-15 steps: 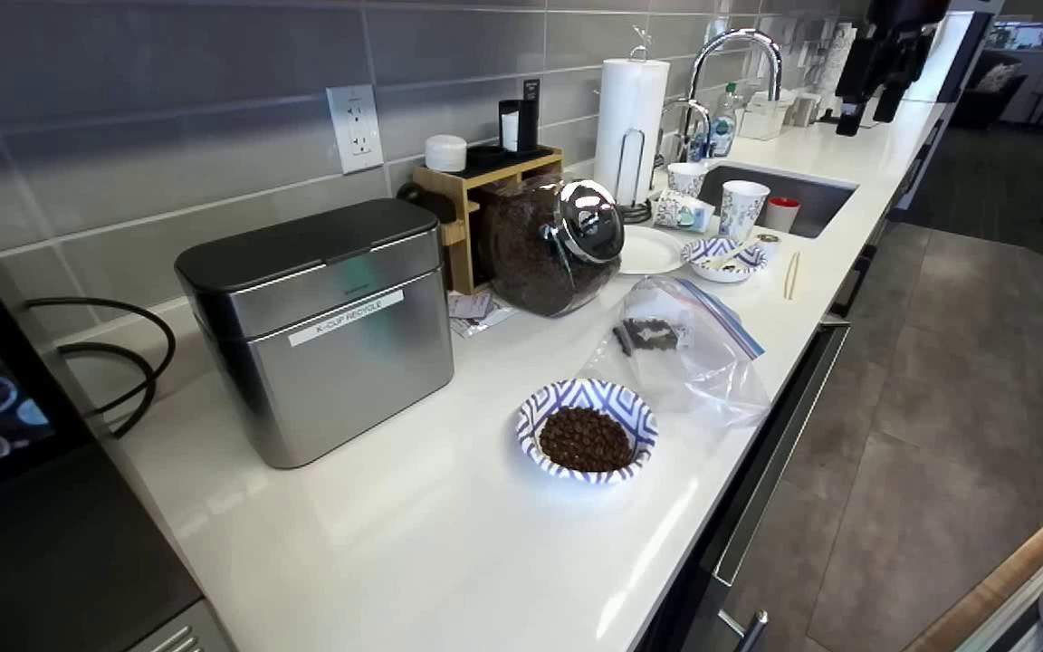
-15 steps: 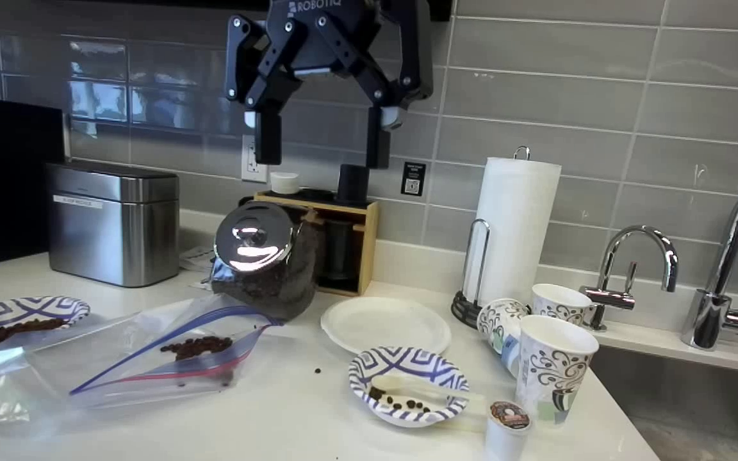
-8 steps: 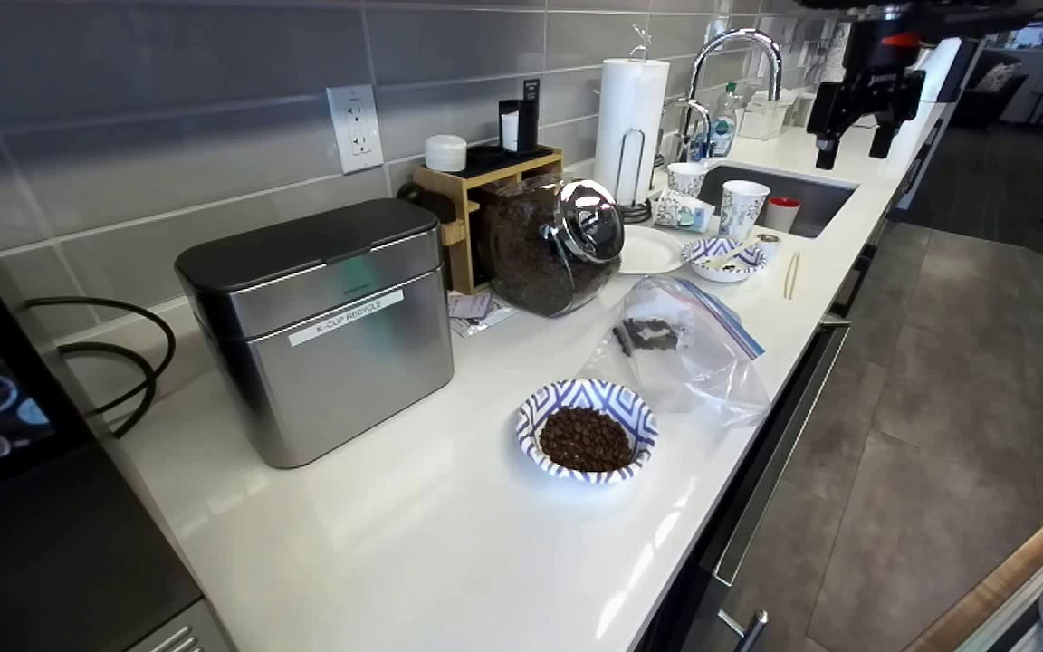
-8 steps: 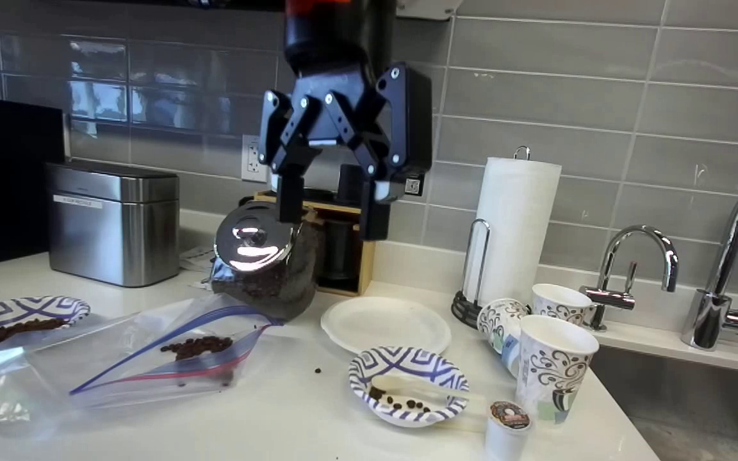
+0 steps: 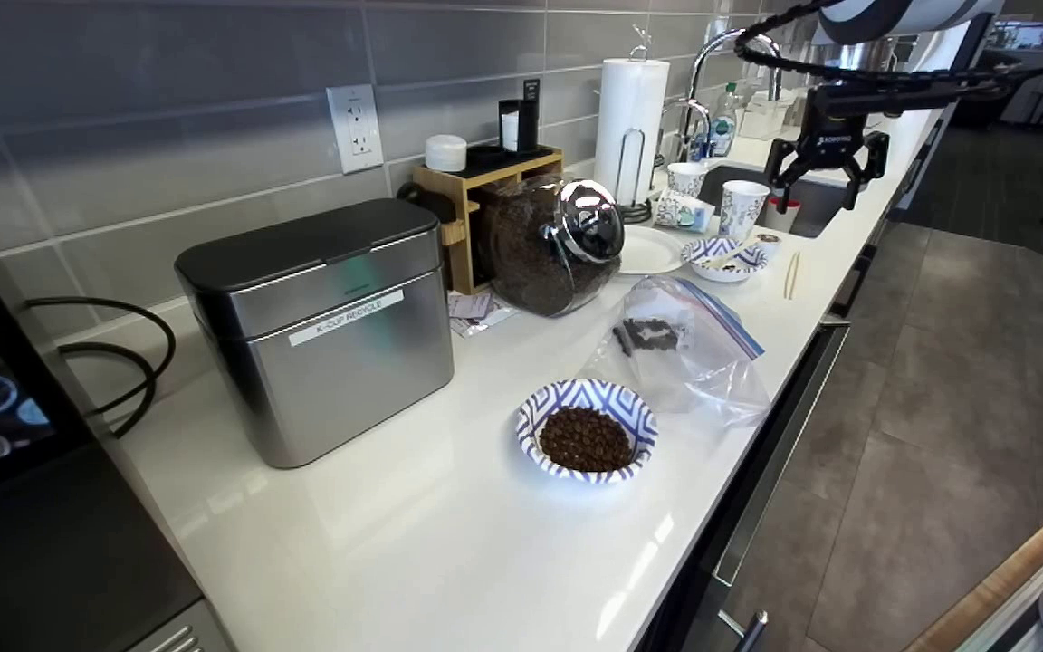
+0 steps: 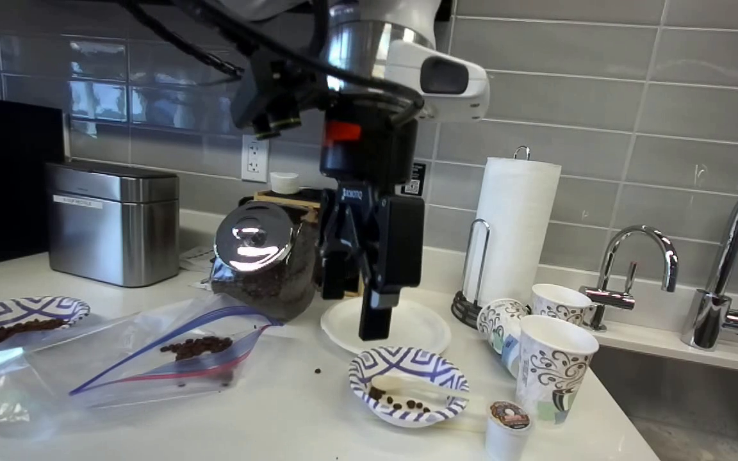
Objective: Remove the white spoon from the bowl and place it on the countertop, get some of the contents from the clear plastic and place them on the white spoon.
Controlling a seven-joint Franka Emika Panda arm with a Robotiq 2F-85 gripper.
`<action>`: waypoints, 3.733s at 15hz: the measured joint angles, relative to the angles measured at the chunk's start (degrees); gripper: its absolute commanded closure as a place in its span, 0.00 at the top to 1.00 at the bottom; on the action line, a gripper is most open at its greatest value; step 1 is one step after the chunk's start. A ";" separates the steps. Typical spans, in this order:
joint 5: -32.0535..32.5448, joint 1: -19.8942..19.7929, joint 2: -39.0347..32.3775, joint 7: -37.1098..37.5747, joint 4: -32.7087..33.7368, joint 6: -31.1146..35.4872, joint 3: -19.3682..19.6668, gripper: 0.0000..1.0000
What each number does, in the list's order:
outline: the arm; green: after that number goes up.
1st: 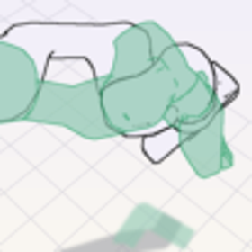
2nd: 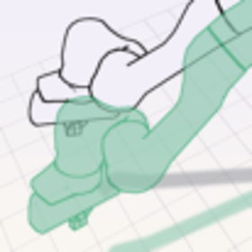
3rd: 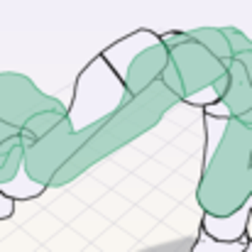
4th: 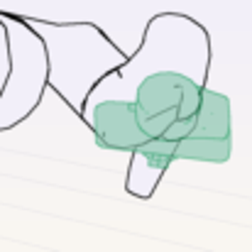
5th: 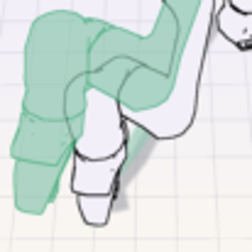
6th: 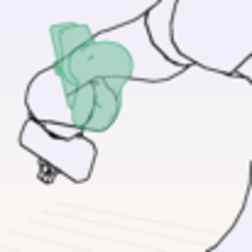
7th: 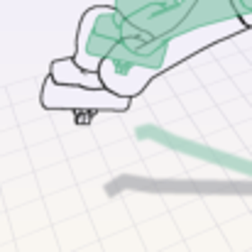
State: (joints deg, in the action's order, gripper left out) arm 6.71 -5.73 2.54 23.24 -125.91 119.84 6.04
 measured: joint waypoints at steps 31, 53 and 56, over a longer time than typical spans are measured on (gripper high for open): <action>-3.29 1.59 -24.78 16.64 15.13 16.08 2.30 1.00; -3.35 2.78 -28.09 17.72 18.04 16.09 3.26 0.17; -3.36 2.82 -28.09 18.18 18.07 16.09 3.32 0.02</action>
State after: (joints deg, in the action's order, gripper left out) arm 3.35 -2.91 -25.56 41.42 -107.85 135.93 9.36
